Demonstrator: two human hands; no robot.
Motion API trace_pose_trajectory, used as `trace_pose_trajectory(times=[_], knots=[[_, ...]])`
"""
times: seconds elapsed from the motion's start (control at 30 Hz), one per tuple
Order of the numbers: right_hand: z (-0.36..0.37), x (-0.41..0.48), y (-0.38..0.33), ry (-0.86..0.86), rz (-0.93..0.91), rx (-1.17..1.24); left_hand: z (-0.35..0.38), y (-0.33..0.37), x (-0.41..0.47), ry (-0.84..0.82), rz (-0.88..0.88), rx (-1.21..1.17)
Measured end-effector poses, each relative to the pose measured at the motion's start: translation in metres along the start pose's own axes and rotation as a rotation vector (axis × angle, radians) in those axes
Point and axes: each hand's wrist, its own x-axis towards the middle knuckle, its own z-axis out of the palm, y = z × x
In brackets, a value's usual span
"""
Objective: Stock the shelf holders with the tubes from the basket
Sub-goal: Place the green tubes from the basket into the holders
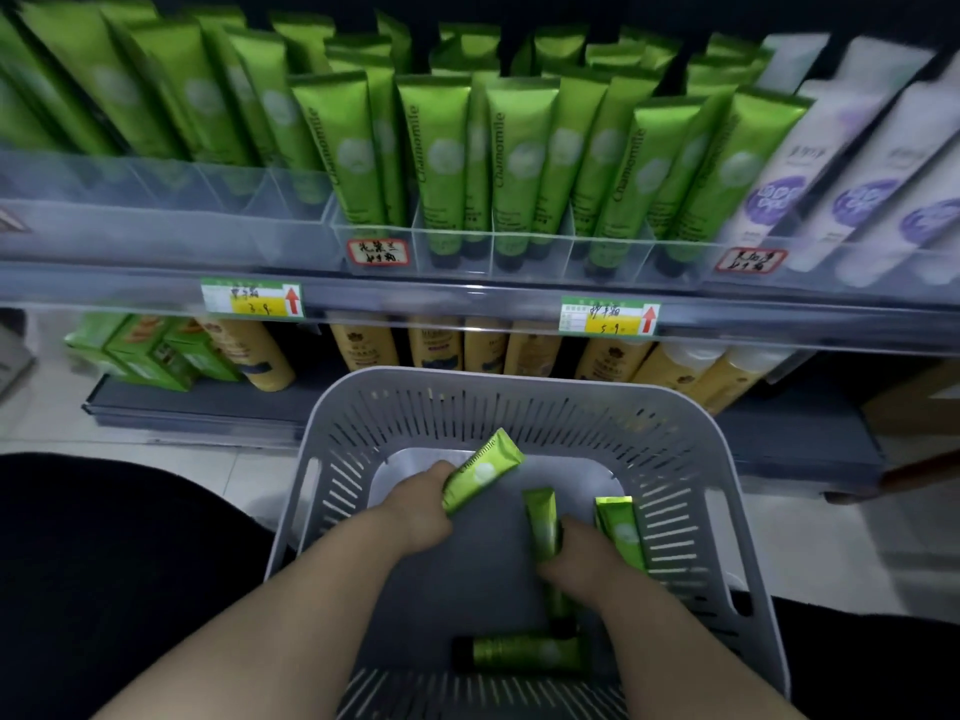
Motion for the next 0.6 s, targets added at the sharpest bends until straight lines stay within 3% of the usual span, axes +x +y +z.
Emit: trace_pose_trajectory(times=[0.17, 0.33, 0.6], knots=[[-0.001, -0.025, -0.017, 0.129, -0.073, 0.102, -0.008, 0.012, -0.031, 0.124, 0.074, -0.133], [-0.001, -0.053, -0.041, 0.322, -0.152, 0.353, -0.016, 0.024, -0.067, 0.279, 0.164, -0.346], [-0.015, -0.097, -0.059, 0.472, -0.303, 0.630, -0.040, 0.037, -0.117, 0.352, 0.284, -0.691]])
